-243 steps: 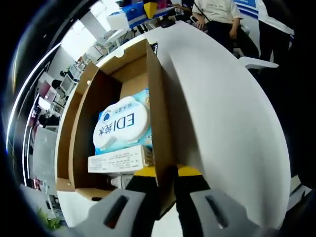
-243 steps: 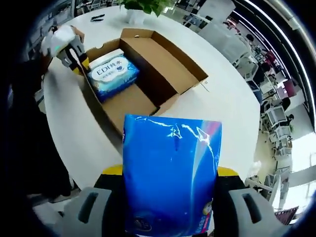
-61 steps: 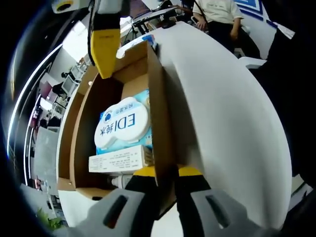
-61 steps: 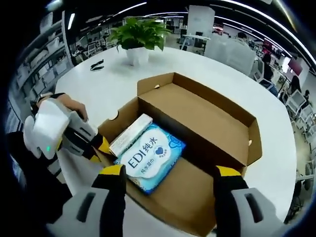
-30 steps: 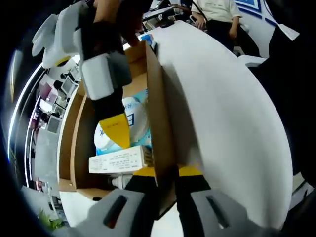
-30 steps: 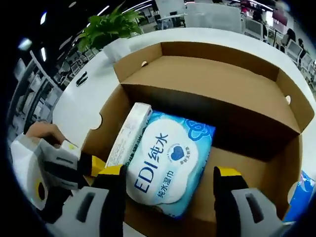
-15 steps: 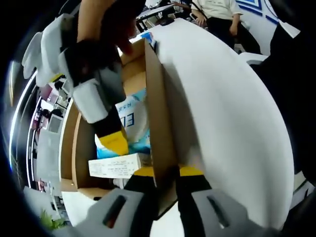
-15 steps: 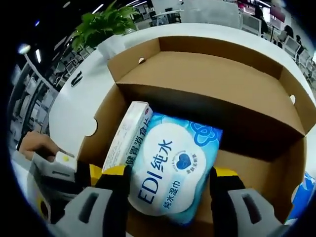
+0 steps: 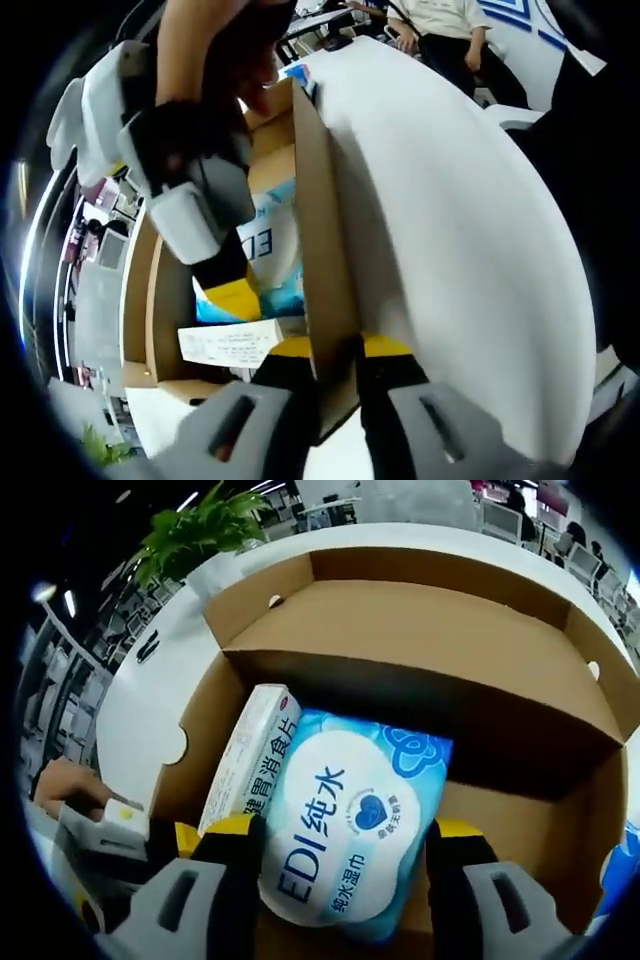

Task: Operate the shoe box by opening the lid, removing the specified soft item, and placing it in the target area until the item is outside and the box remains undamaged.

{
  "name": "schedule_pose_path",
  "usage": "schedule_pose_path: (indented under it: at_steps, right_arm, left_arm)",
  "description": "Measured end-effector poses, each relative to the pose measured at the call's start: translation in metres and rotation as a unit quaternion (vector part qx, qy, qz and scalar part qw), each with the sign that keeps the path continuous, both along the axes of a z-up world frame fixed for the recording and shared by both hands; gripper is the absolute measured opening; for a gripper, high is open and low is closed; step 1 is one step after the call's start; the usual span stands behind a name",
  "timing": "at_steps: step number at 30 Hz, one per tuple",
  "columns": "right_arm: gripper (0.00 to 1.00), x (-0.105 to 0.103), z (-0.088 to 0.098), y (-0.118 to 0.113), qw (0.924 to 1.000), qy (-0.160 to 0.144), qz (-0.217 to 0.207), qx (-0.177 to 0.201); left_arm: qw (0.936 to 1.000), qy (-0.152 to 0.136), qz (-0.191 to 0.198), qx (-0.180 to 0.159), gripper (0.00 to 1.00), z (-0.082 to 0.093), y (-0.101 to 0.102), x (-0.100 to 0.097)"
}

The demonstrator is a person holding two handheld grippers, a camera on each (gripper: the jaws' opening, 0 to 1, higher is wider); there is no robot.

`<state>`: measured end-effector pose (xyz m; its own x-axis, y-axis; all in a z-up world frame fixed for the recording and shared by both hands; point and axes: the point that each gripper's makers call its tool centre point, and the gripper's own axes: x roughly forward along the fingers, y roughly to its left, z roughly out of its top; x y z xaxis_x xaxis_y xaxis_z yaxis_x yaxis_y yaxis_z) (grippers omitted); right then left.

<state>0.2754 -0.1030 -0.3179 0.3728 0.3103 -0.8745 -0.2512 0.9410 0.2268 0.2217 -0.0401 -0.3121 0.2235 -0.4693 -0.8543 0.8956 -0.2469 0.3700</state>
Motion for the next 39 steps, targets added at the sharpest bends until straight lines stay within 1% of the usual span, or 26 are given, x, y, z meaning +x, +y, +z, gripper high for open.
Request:
schedule_pose_path:
  at_steps: [8,15,19,24,26,39]
  right_arm:
    - [0.69,0.0022,-0.0024,0.0004,1.0,0.008,0.002,0.004]
    - [0.69,0.0032,-0.0035,0.0017,0.9999,0.007,0.002,0.008]
    - [0.69,0.0074,-0.0027,0.0017,0.9999,0.006,0.002,0.009]
    - [0.69,0.0059,-0.0035,0.002,0.9999,0.01,0.003,0.005]
    - [0.69,0.0028,-0.0031,0.0028,0.9999,0.011,0.005,0.0]
    - [0.69,-0.0005,-0.0035,0.0049,0.9996,0.021,0.014,0.01]
  left_arm:
    - [1.0,-0.001,0.001,0.003,0.13,-0.0006,0.0002,-0.0014]
    - [1.0,-0.002,0.001,0.002,0.13,-0.0006,0.0007,-0.0018]
    - [1.0,-0.002,0.001,0.002,0.13,-0.0007,0.0011,-0.0018]
    - [1.0,-0.001,0.002,0.007,0.13,-0.0009,0.0012,-0.002]
    - [0.9999,-0.005,-0.001,0.012,0.13,-0.0017,0.001,-0.002]
    - [0.9999,-0.007,0.0,0.013,0.13,-0.0011,0.0023,-0.0011]
